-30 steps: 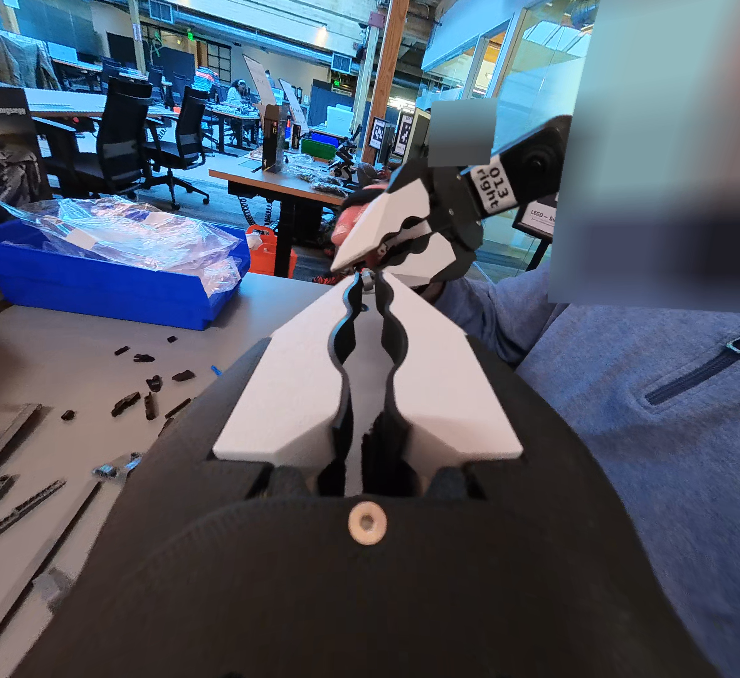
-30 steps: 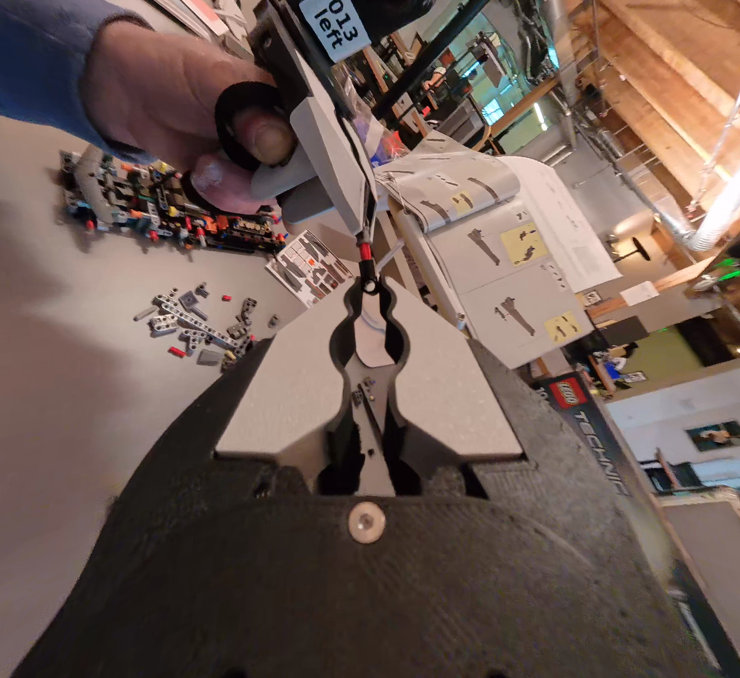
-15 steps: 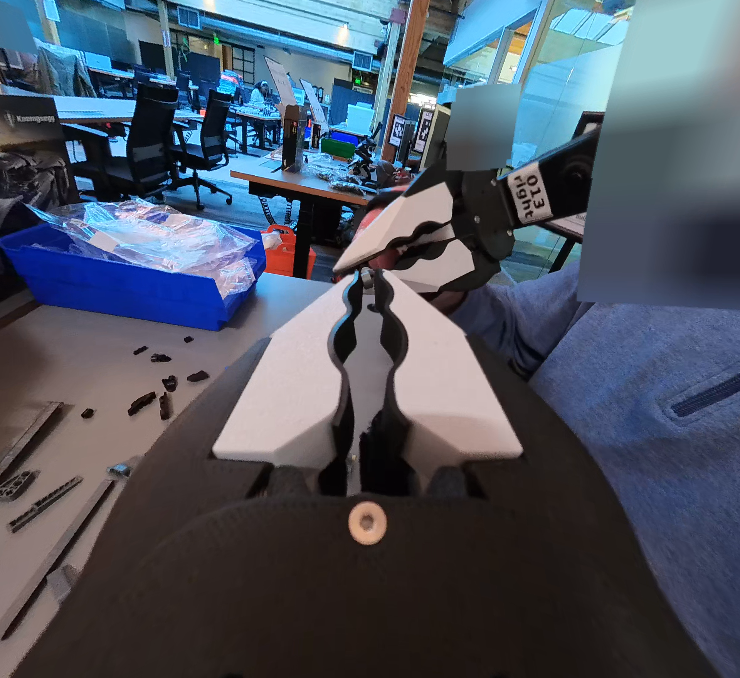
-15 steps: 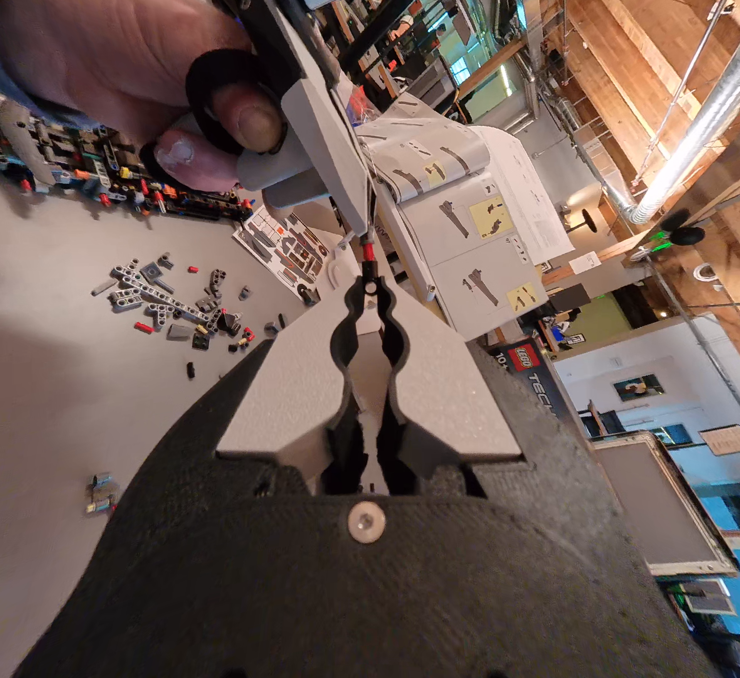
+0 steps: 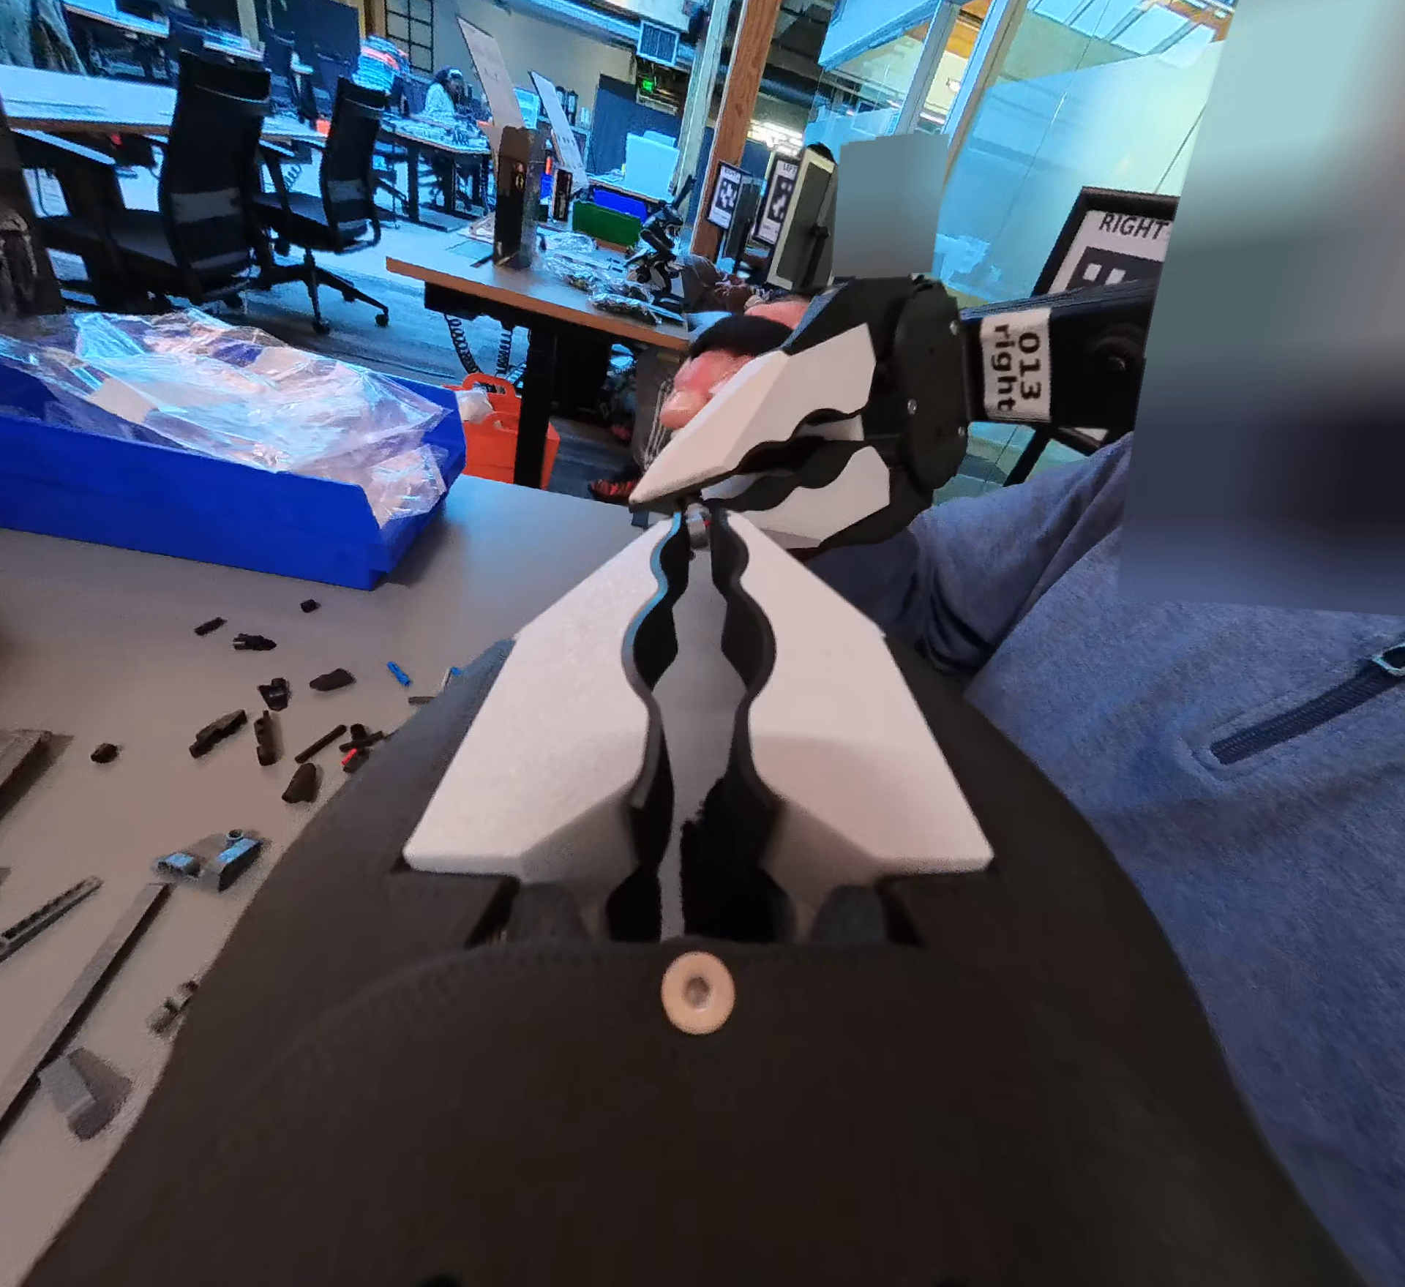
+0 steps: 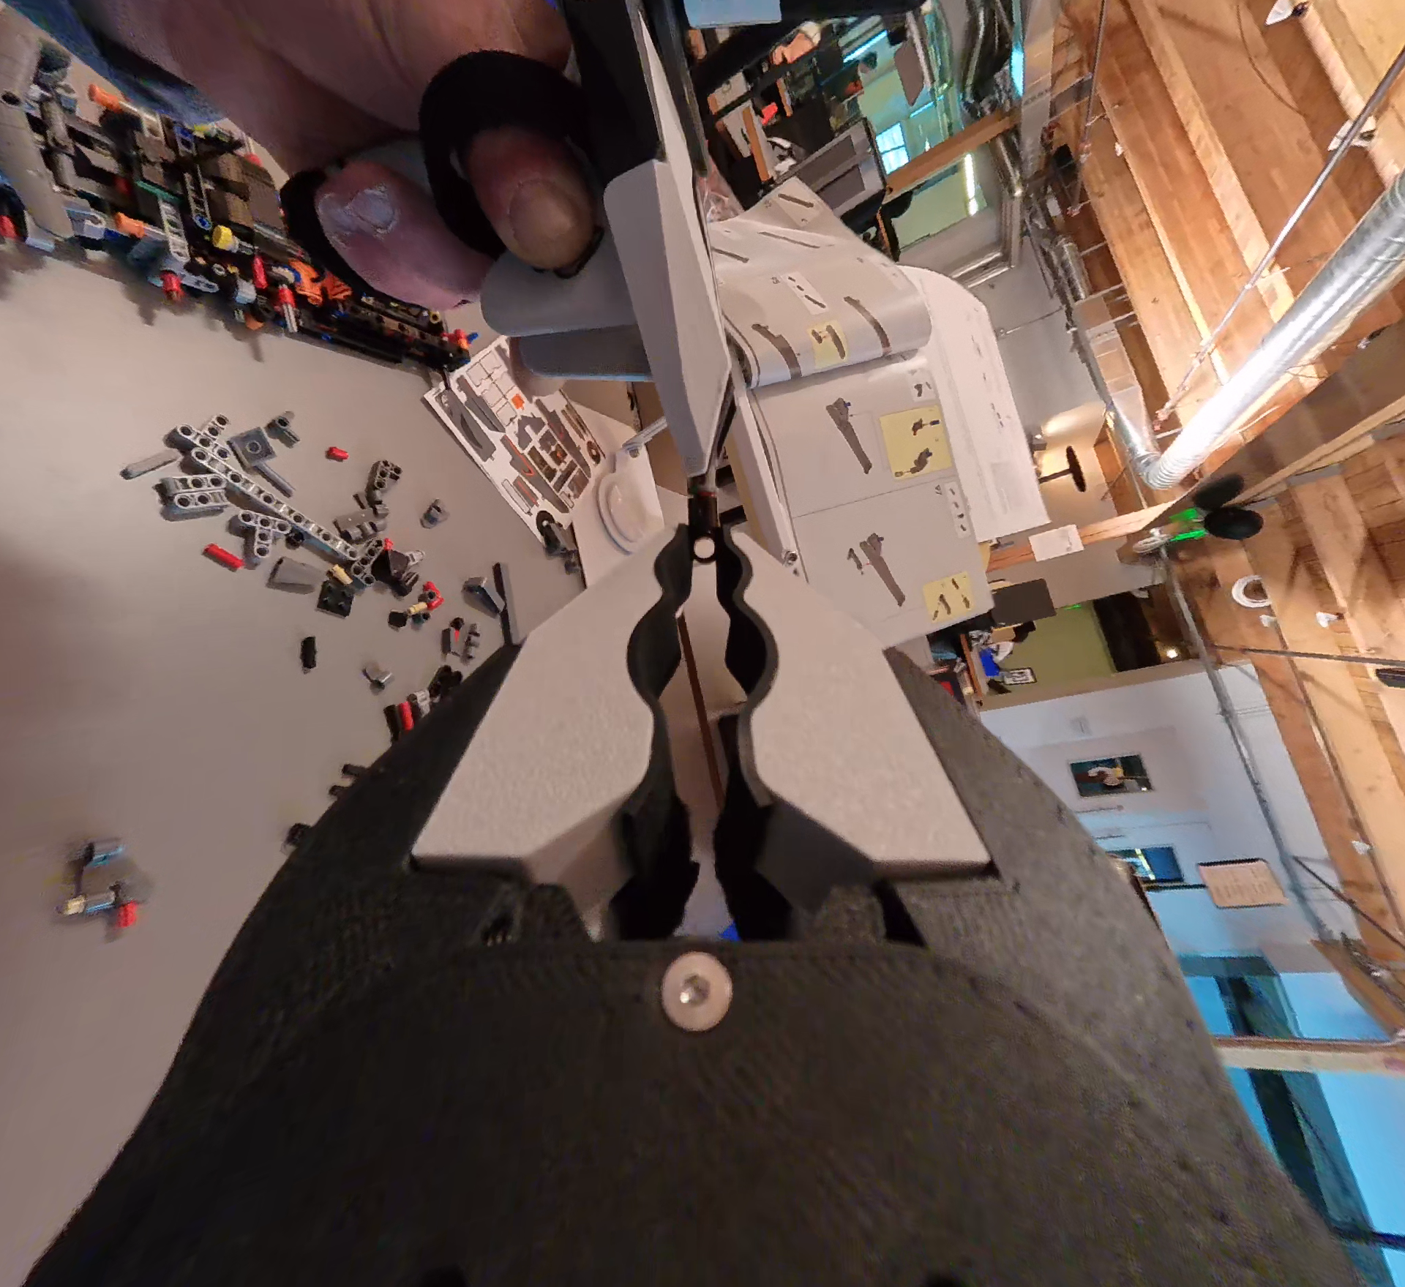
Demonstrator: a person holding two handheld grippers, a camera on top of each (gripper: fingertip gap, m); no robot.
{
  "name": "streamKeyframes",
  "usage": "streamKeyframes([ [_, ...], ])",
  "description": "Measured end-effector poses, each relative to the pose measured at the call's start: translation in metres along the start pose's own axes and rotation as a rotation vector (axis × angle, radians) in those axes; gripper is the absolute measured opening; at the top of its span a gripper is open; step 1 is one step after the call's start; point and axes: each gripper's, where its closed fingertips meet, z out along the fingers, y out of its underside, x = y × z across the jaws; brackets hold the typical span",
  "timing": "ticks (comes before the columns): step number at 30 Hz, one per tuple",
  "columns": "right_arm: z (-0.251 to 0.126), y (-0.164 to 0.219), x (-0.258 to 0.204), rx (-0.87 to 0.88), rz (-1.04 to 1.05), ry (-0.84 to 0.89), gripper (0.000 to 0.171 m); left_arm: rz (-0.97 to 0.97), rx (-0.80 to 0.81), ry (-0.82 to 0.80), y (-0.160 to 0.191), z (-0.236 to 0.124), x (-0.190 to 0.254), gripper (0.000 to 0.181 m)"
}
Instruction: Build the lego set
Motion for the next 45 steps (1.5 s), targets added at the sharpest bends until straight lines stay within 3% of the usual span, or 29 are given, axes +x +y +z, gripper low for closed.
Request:
streamKeyframes([
  [13,0.007,0.001,0.001,0.010,0.052,-0.012,0.004,0.034,-0.011,-0.006,-0.001,-0.005,-0.004,0.005],
  [16,0.005,-0.001,0.008,0.023,0.069,0.010,0.023,0.043,0.010,0.011,-0.006,-0.009,-0.003,0.005],
  [20,0.001,-0.006,0.007,0.069,0.132,-0.046,0.029,0.062,0.019,0.058,-0.009,-0.020,0.000,0.004],
  [29,0.003,-0.020,0.008,0.099,0.081,-0.039,0.023,-0.003,0.056,0.185,-0.015,-0.030,0.006,0.004],
  [39,0.011,-0.028,0.012,0.090,0.054,0.004,0.024,-0.014,0.089,0.208,-0.017,-0.034,0.003,0.004],
  [45,0.014,-0.031,0.011,0.093,0.045,0.015,0.011,-0.009,0.076,0.213,-0.016,-0.031,0.006,0.004],
])
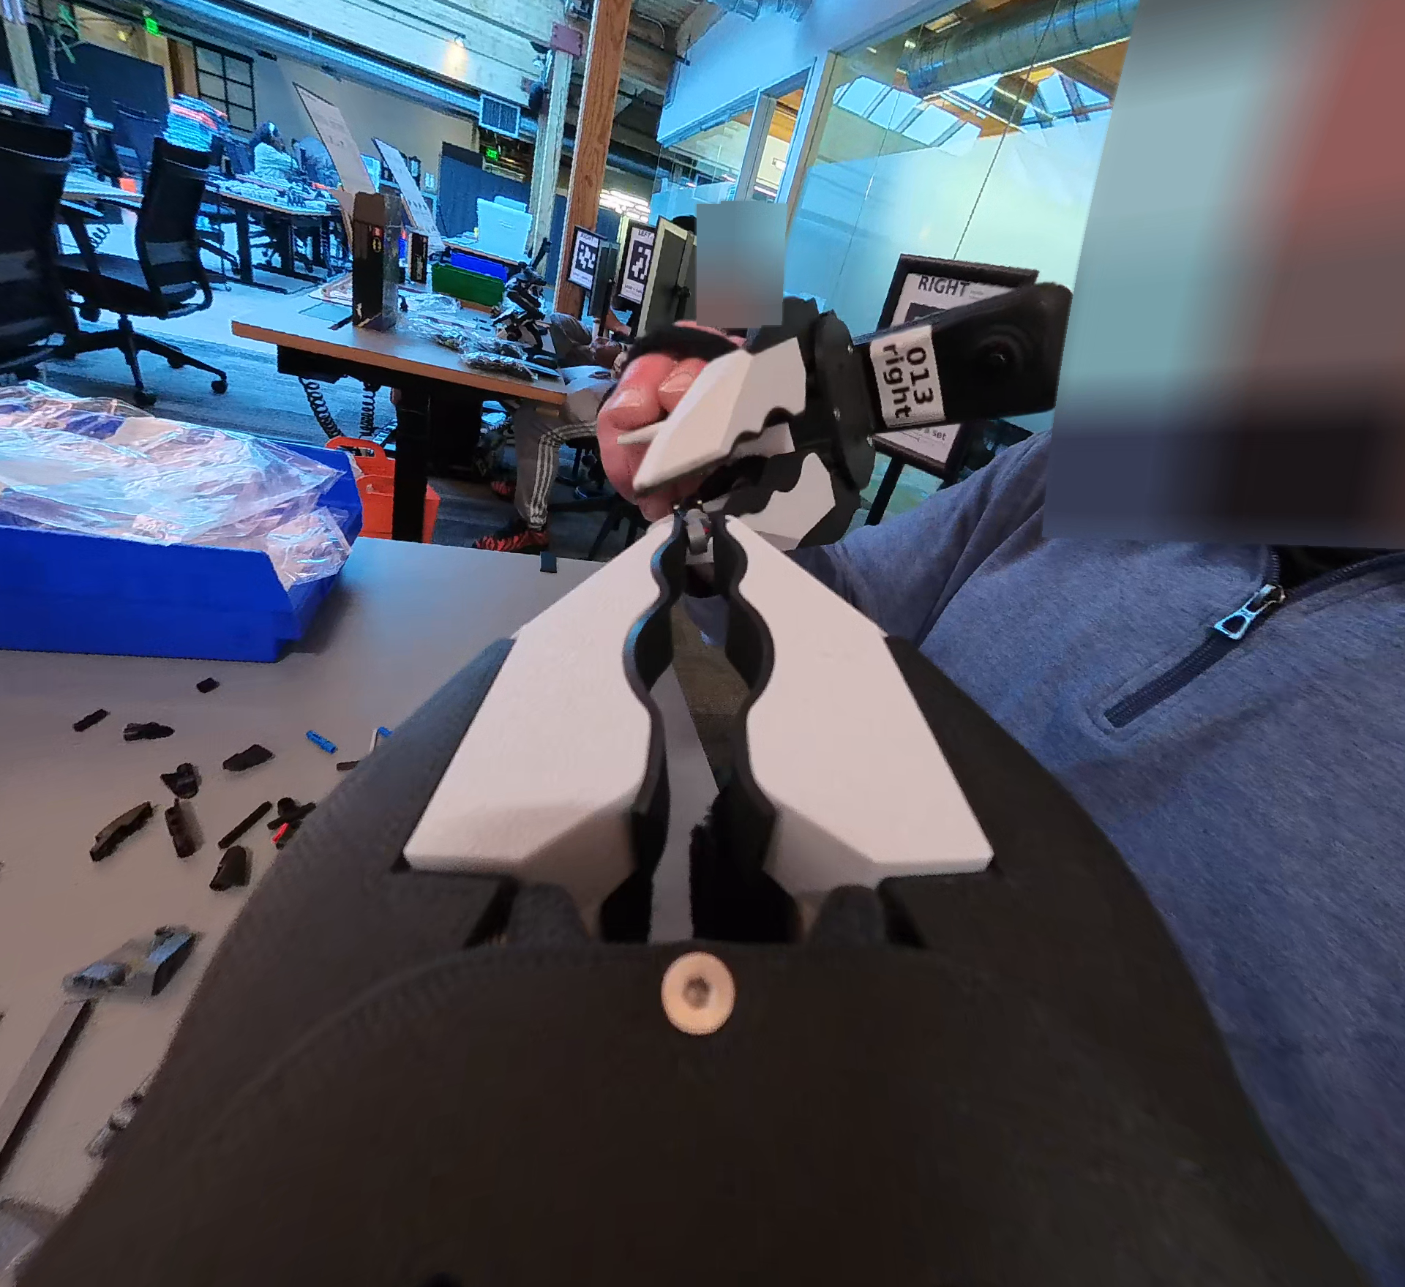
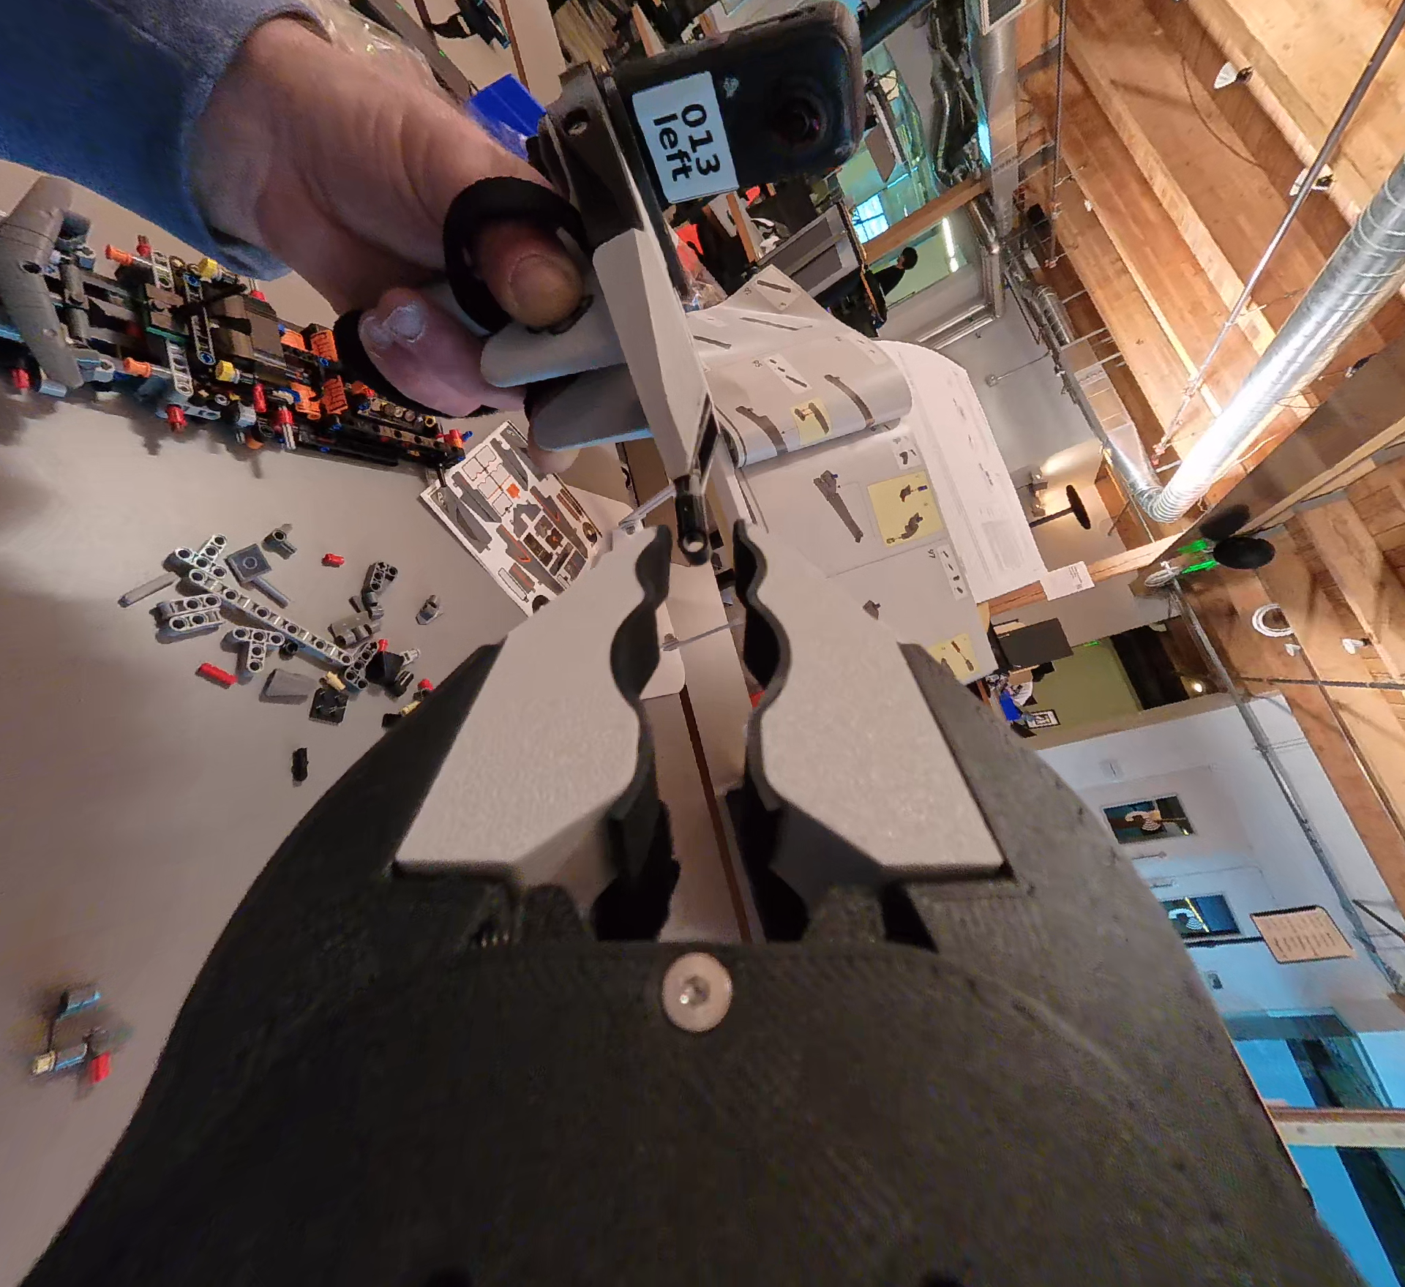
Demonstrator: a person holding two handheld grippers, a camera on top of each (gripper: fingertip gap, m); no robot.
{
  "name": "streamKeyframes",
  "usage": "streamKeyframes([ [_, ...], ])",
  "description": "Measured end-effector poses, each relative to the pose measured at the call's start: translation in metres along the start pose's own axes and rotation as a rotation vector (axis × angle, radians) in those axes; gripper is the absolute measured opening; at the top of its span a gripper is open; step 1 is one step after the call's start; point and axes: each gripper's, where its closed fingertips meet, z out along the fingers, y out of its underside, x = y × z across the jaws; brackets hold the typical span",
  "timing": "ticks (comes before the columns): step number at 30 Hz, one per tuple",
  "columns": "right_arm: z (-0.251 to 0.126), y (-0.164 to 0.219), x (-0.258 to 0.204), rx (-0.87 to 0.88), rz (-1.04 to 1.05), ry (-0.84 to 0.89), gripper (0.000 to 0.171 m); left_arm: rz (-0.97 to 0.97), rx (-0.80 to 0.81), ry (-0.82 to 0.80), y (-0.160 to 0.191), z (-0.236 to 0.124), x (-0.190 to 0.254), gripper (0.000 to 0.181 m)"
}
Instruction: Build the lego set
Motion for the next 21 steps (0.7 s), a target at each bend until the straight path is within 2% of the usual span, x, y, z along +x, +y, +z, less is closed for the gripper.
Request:
streamKeyframes([
  [3,-0.001,-0.002,0.000,-0.002,-0.021,0.008,0.005,-0.005,0.012,0.012,-0.002,0.000,0.002,0.004],
  [8,-0.003,-0.004,0.003,0.013,-0.003,0.024,0.004,0.013,0.024,0.005,-0.006,0.002,0.003,0.005],
  [12,-0.009,-0.003,0.013,0.033,0.042,0.055,0.004,0.039,0.058,-0.062,-0.014,-0.005,-0.004,0.016],
  [16,-0.010,0.003,0.015,-0.004,0.032,0.051,0.003,0.217,0.008,-0.214,-0.017,-0.008,-0.006,0.018],
  [21,-0.007,0.014,0.014,-0.100,0.005,0.040,0.004,0.645,-0.208,-0.460,-0.015,0.002,-0.003,0.018],
])
